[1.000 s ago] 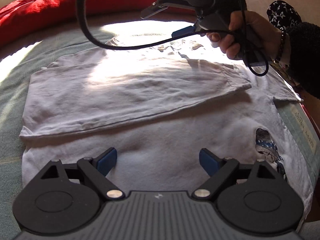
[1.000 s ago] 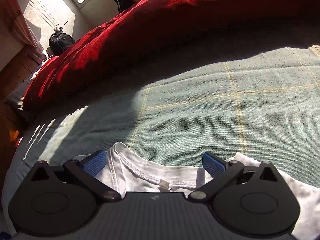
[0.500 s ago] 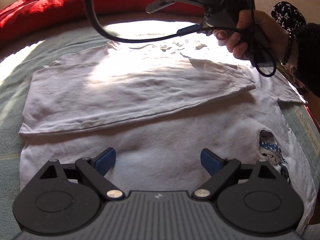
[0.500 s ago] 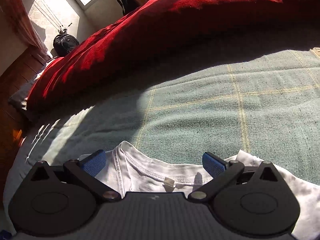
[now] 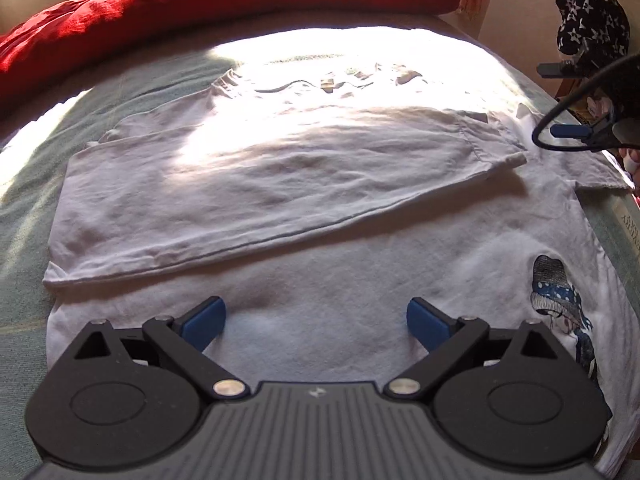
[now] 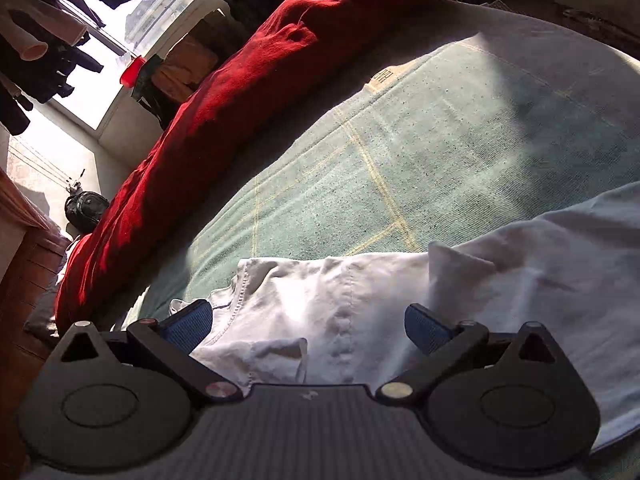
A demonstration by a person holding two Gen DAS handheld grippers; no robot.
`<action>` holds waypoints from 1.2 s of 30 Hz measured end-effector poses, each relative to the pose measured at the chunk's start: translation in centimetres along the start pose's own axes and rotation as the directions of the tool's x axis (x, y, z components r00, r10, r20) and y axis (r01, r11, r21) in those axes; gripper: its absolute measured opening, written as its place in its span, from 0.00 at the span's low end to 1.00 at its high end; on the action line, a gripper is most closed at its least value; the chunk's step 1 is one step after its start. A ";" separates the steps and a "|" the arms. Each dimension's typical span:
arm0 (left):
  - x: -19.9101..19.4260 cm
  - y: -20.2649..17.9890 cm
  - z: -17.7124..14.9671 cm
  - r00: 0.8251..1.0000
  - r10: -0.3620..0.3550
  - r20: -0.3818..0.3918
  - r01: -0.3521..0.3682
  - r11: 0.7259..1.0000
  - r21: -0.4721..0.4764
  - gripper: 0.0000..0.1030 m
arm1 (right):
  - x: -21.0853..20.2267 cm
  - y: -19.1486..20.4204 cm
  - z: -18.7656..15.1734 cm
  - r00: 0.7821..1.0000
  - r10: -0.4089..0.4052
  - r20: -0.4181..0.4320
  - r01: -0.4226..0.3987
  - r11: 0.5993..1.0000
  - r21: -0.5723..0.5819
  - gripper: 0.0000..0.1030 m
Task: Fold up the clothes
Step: 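Lift the 'Nice Day' shirt side and fold it over the body with the right tool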
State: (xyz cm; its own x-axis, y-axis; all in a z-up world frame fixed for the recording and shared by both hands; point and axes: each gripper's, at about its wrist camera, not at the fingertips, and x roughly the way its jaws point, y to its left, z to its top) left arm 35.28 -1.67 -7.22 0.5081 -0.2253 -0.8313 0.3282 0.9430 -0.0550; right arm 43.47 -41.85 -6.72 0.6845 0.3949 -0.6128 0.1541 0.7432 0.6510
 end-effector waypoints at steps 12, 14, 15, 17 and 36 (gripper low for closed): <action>-0.1 -5.0 3.6 0.999 0.024 0.026 -0.024 0.999 -0.025 0.94 | -6.9 -11.0 -0.5 0.993 -0.056 0.104 0.041 0.990 0.138 1.00; 0.2 -5.8 4.0 1.000 0.012 0.024 -0.011 1.000 -0.029 0.94 | -8.3 -11.9 -0.3 0.990 -0.070 0.121 0.048 0.983 0.176 1.00; 0.4 -6.2 4.2 1.000 0.009 0.025 -0.009 1.000 -0.026 0.94 | -8.9 -12.2 -0.2 0.989 -0.071 0.128 0.046 0.980 0.191 1.00; 0.7 -6.9 4.5 1.000 0.003 0.027 -0.003 1.000 -0.020 0.94 | -9.1 -12.2 0.7 0.988 -0.051 0.147 0.023 0.982 0.188 1.00; 1.5 -9.7 4.6 1.000 -0.028 0.003 0.028 1.000 -0.012 0.94 | -6.0 -15.1 5.2 0.988 -0.057 0.145 0.036 0.989 0.146 1.00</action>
